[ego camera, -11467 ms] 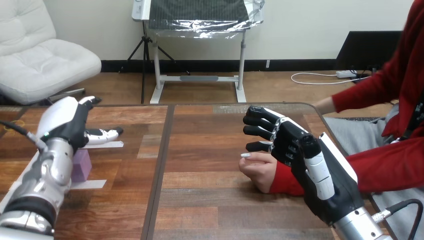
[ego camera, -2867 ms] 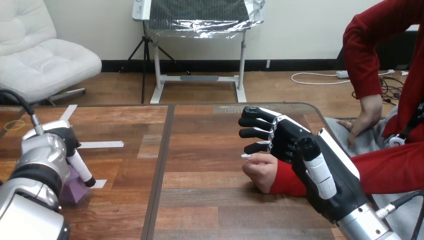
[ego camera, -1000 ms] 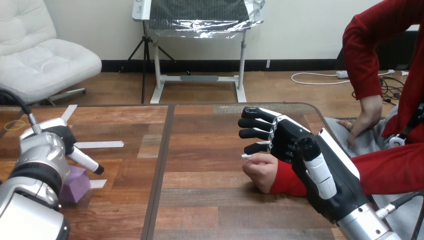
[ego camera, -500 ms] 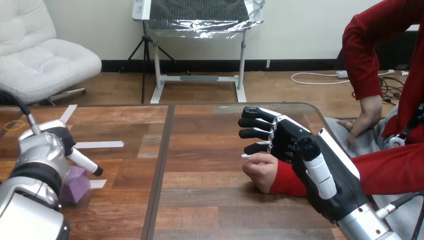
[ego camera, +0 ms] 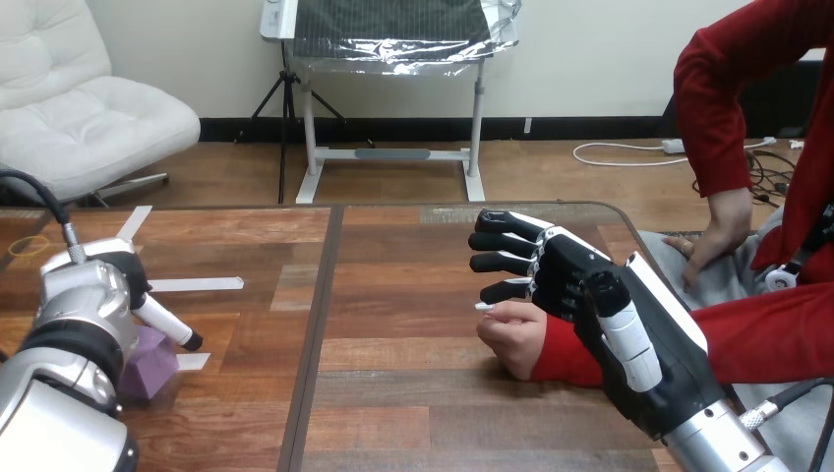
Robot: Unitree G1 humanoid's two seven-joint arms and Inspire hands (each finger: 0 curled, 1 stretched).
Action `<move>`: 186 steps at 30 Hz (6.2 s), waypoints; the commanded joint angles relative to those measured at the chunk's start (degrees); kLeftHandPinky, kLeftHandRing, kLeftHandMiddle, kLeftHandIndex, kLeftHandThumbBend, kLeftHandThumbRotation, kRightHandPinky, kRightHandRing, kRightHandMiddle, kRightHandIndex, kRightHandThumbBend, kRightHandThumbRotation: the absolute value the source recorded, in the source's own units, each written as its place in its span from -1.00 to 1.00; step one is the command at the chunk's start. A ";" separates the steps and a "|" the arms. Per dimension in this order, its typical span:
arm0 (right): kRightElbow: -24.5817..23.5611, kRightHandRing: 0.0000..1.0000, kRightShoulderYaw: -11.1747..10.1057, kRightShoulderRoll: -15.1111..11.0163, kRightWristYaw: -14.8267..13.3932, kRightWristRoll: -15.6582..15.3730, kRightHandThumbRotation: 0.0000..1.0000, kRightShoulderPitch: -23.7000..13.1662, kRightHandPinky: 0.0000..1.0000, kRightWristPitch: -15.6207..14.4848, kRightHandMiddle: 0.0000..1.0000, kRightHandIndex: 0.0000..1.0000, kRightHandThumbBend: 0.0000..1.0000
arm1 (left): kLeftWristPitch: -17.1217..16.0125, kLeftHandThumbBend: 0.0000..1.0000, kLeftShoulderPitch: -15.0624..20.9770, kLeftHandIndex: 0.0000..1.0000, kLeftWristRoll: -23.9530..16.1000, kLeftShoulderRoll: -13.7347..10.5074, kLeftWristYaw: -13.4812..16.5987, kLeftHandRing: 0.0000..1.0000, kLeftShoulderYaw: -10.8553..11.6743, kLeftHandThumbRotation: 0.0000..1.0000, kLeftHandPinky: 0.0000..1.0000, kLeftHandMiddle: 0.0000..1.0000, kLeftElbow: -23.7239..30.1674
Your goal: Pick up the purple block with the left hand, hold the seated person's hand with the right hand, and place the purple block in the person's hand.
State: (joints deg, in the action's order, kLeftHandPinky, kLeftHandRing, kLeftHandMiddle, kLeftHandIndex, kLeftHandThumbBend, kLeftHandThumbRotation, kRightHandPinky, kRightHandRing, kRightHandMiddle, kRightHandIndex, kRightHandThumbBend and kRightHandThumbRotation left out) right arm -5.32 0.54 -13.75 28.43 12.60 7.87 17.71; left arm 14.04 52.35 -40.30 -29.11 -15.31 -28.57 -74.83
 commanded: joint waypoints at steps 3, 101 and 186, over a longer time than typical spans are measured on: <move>-3.12 0.59 -0.45 -0.07 -0.32 0.32 1.00 -2.67 0.38 1.20 0.64 0.66 0.80 | -0.48 0.56 3.17 0.68 -0.65 -0.12 0.50 0.66 -0.91 -0.24 -0.11 0.76 1.69; -4.61 0.61 -0.77 -0.58 -0.03 0.98 1.00 -1.78 0.39 0.46 0.65 0.67 0.82 | -2.12 0.45 -1.34 0.60 4.38 1.29 -1.74 0.50 1.23 -0.47 -0.11 0.67 -0.06; -4.15 0.60 -0.94 -0.55 0.27 1.35 1.00 -2.01 0.36 0.72 0.64 0.66 0.84 | -4.17 0.44 -5.66 0.26 7.42 2.64 12.39 -0.47 3.90 -1.00 -0.63 -0.25 0.87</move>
State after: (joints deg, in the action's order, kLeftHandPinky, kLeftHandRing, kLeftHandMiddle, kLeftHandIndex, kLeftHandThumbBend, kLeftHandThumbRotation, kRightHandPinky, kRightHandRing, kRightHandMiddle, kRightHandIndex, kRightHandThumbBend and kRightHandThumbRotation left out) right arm -7.73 0.28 -13.94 28.68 13.28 7.95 17.68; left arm 9.87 47.02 -33.40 -27.99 -5.30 -25.64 -74.80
